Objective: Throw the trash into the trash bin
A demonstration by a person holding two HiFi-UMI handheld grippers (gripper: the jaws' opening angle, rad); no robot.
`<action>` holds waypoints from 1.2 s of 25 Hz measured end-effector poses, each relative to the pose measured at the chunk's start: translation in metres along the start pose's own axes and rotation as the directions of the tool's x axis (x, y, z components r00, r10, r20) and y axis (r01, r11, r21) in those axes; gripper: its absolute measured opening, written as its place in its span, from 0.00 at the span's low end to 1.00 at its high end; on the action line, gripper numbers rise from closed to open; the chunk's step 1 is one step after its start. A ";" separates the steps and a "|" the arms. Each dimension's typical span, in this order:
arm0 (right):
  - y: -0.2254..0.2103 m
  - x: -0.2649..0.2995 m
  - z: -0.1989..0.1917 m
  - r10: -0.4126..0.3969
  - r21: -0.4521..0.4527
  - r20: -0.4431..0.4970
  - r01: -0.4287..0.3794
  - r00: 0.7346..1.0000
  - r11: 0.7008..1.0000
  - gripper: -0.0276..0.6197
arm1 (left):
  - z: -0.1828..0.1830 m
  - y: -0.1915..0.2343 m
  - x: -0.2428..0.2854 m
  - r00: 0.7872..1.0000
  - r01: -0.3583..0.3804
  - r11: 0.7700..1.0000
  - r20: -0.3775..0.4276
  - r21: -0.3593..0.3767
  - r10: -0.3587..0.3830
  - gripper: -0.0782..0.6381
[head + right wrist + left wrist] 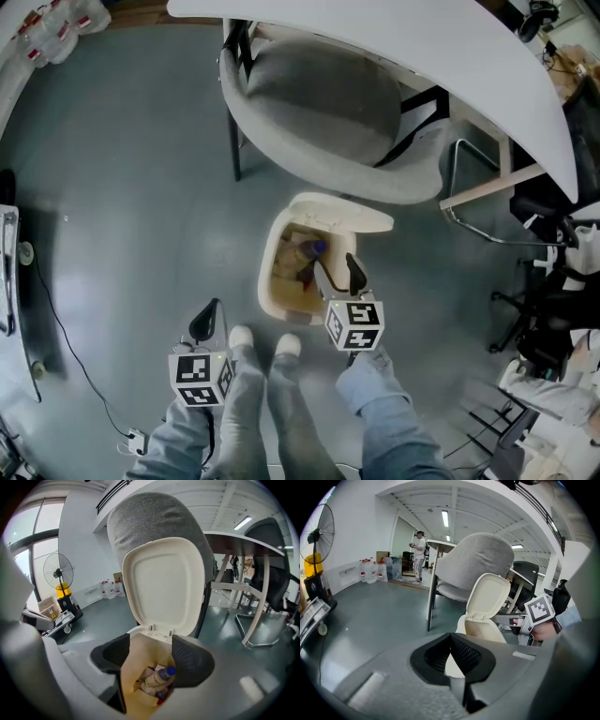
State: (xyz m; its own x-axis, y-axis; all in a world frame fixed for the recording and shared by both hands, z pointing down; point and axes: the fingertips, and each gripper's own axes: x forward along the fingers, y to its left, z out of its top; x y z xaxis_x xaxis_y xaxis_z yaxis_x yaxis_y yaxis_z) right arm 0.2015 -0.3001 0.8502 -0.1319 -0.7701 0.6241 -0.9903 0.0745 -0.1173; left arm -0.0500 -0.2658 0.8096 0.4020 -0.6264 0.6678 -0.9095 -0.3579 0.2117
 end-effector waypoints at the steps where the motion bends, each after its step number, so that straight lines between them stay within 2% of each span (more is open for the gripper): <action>1: -0.002 -0.003 -0.002 -0.006 0.005 0.000 0.006 1.000 1.000 0.48 | 0.000 -0.002 0.000 1.000 0.003 1.000 -0.001 0.002 -0.003 0.12; 8: -0.003 -0.019 -0.003 -0.004 0.032 0.010 0.003 1.000 0.999 0.48 | 0.003 -0.017 -0.001 1.000 0.026 1.000 0.001 0.013 -0.026 0.12; 13: 0.005 -0.035 0.008 -0.004 0.080 0.029 0.002 1.000 0.997 0.47 | 0.022 -0.023 -0.005 0.999 0.027 1.000 0.036 0.002 -0.027 0.12; 19: 0.009 -0.064 0.025 -0.035 0.126 0.032 0.030 0.999 0.992 0.35 | 0.056 -0.031 -0.017 0.997 0.026 1.000 0.078 0.006 -0.026 0.12; 24: 0.013 -0.110 0.039 -0.072 0.102 -0.016 0.073 0.997 0.992 0.19 | 0.089 -0.047 -0.052 0.995 0.040 0.999 0.096 -0.018 -0.038 0.12; 27: 0.010 -0.142 0.065 -0.096 0.056 -0.020 0.097 0.995 0.994 0.05 | 0.121 -0.064 -0.073 0.991 0.055 0.998 0.122 -0.016 -0.052 0.12; 30: 0.018 -0.177 0.103 -0.081 0.025 -0.003 0.081 0.997 0.996 0.05 | 0.156 -0.076 -0.100 0.987 0.054 0.999 0.149 -0.005 -0.053 0.12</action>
State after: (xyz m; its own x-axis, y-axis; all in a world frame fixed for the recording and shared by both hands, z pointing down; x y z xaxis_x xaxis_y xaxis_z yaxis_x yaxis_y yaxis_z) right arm 0.2117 -0.2275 0.6586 -0.0515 -0.7717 0.6339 -0.9963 -0.0039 -0.0857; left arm -0.0047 -0.2844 0.6155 0.4605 -0.7032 0.5417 -0.8870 -0.3876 0.2510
